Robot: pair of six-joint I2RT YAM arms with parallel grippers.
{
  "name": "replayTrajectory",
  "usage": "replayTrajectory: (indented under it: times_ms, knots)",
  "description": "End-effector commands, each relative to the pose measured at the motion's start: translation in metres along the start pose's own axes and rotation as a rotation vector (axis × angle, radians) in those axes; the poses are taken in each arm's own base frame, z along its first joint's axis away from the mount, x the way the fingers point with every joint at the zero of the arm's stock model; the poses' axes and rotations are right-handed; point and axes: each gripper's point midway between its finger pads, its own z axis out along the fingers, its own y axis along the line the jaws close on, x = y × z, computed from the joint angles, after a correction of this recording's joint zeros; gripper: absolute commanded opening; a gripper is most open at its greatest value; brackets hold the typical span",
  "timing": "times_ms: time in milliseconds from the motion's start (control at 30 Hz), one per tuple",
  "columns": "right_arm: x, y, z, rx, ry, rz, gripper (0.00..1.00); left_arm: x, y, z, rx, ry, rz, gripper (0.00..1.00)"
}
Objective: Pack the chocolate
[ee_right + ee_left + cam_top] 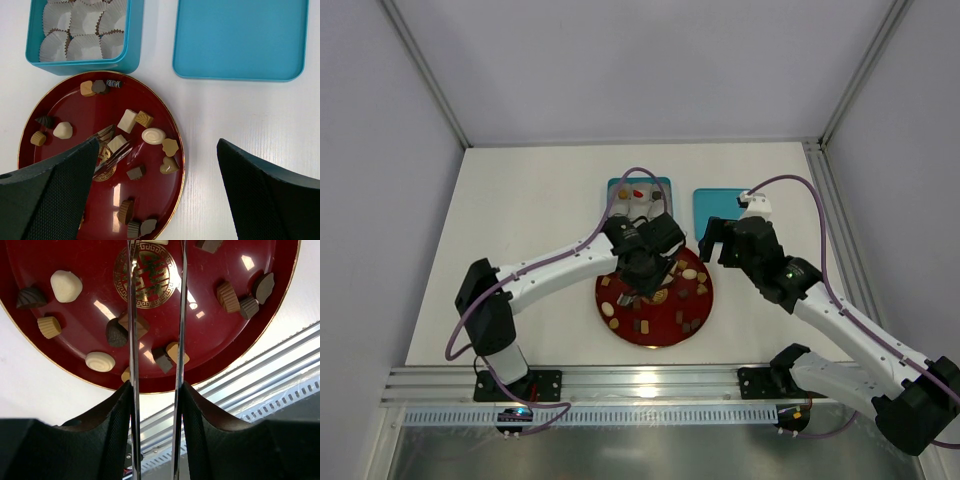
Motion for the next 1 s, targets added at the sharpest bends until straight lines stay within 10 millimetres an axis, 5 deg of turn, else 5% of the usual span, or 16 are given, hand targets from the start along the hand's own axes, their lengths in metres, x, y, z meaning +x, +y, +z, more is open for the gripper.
replayTrajectory:
  times_ms: [0,667,967]
  knots:
    - [-0.017,0.004,-0.005,-0.011,-0.054,0.025,1.0,-0.014,-0.007,-0.009,0.017,-0.048,0.023,0.41]
    - [-0.014,0.003,-0.004,-0.011,-0.051,0.03,1.0,-0.013,-0.007,-0.01,0.002,-0.033,0.041,0.4]
    - [-0.014,0.003,-0.004,-0.012,-0.05,0.032,1.0,-0.016,-0.004,-0.019,-0.012,-0.048,0.044,0.28]
